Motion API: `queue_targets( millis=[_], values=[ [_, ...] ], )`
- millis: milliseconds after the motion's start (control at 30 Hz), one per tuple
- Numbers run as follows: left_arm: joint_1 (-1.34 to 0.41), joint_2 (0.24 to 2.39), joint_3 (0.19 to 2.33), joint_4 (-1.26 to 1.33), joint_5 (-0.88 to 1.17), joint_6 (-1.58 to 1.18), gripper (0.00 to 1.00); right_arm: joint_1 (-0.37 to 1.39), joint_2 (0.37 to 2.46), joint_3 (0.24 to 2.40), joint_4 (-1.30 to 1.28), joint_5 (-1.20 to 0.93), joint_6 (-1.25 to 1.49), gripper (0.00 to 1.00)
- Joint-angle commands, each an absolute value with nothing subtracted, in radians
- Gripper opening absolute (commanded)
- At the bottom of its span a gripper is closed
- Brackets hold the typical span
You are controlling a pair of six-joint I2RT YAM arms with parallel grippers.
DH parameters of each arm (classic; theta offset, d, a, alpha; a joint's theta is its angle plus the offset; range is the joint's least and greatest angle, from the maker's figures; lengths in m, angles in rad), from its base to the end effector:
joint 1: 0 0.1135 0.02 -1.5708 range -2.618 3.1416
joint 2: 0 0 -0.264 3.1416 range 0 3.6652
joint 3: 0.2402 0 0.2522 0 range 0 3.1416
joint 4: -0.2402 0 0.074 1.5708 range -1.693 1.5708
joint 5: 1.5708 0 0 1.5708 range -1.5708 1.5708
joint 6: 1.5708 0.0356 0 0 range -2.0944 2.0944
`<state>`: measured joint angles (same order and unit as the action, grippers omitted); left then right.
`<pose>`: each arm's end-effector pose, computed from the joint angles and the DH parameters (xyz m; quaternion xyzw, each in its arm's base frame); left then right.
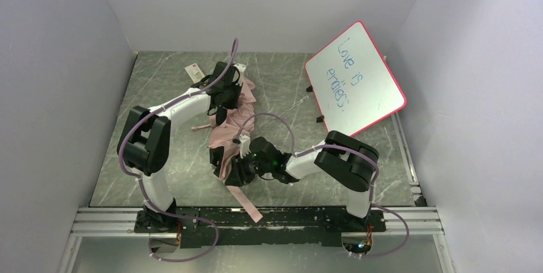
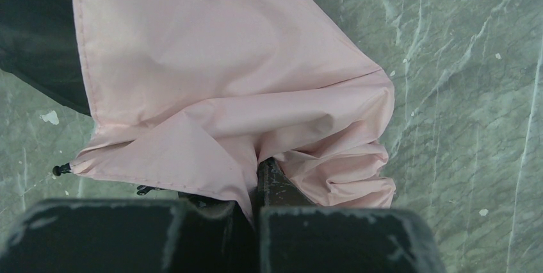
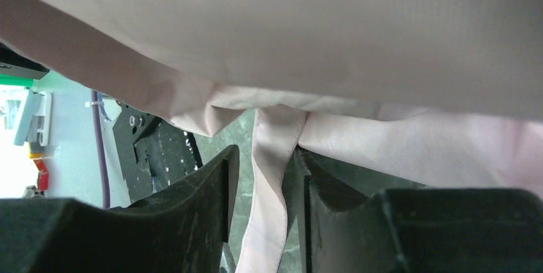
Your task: Put away the umbrella
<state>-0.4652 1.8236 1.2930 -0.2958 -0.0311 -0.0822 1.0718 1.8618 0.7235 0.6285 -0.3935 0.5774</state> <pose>0.3597 -0.1793 0.2163 0.1717 0.9155 -0.0843 0.3540 0.1537 0.3105 0.1170 -0.3029 0.7960 0.4788 0.2130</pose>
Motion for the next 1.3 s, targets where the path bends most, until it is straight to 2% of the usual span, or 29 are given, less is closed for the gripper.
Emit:
queue_targets(
  millis=[0, 200, 267, 500, 733, 900, 1067, 1267],
  values=[
    [-0.459, 1.84, 1.315, -0.266, 0.007, -0.087, 0.06, 1.079, 1.876, 0.723, 0.581, -0.417, 0.575, 0.36],
    [-0.459, 1.845, 1.318, -0.267, 0.025, -0.101, 0.06, 1.079, 1.814, 0.683, 0.561, -0.427, 0.569, 0.07],
    [-0.459, 1.846, 1.319, -0.267, 0.03, -0.105, 0.05, 1.078, 1.779, 0.667, 0.547, -0.432, 0.571, 0.0],
    [-0.459, 1.849, 1.317, -0.255, 0.032, -0.143, 0.05, 1.079, 1.617, 0.584, 0.438, -0.391, 0.584, 0.0],
    [-0.483, 1.831, 1.289, -0.231, -0.036, -0.216, 0.05, 1.078, 1.509, 0.579, 0.148, -0.339, 0.61, 0.0],
    [-0.493, 1.826, 1.246, -0.179, -0.04, -0.274, 0.05, 1.078, 1.409, 0.554, 0.11, -0.388, 0.6, 0.0],
    [-0.506, 1.85, 1.238, -0.156, -0.039, -0.298, 0.05, 1.084, 1.37, 0.551, 0.114, -0.487, 0.556, 0.07],
    [-0.508, 1.855, 1.245, -0.16, -0.041, -0.29, 0.05, 1.111, 1.275, 0.597, 0.091, -0.523, 0.53, 0.08]
  ],
)
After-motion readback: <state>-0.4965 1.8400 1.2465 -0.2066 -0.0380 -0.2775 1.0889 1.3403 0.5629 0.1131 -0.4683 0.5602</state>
